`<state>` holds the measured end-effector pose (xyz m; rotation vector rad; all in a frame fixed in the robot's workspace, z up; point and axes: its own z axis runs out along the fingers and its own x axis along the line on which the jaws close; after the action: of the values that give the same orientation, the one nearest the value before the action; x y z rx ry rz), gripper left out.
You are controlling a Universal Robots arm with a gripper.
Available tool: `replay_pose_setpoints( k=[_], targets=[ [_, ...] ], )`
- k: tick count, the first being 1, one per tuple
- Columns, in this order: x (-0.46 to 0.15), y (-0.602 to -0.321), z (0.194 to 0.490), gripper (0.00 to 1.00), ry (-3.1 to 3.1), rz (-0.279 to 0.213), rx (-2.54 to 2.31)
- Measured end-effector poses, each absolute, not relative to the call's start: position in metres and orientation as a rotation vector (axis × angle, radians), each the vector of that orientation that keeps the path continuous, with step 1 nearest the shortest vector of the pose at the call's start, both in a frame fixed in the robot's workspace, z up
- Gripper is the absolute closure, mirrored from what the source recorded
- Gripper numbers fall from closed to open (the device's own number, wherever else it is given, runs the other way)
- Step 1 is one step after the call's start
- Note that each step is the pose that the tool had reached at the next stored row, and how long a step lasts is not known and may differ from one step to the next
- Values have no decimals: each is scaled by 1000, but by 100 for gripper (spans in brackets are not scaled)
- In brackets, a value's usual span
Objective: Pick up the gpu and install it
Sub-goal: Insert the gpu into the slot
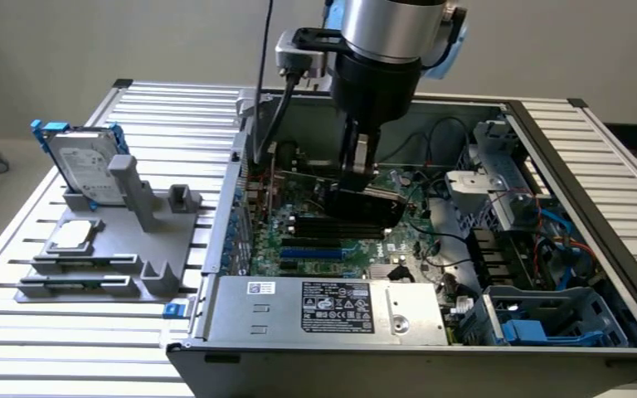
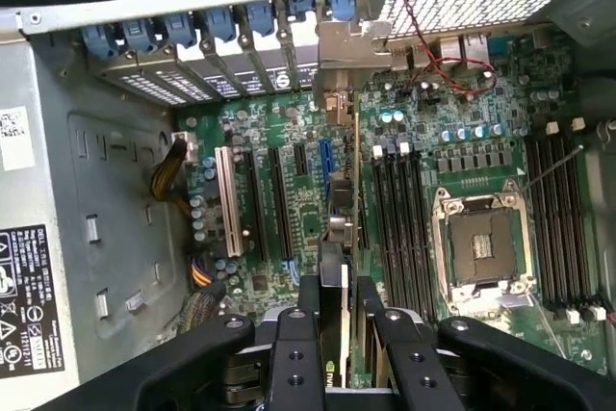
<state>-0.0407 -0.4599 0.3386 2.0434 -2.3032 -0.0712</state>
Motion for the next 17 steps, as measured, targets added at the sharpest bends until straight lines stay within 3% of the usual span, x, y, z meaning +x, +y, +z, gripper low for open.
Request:
replay_pose_setpoints(
  k=[17],
  targets=[
    [-62,-460,323,73,-2267,3,2158]
  ],
)
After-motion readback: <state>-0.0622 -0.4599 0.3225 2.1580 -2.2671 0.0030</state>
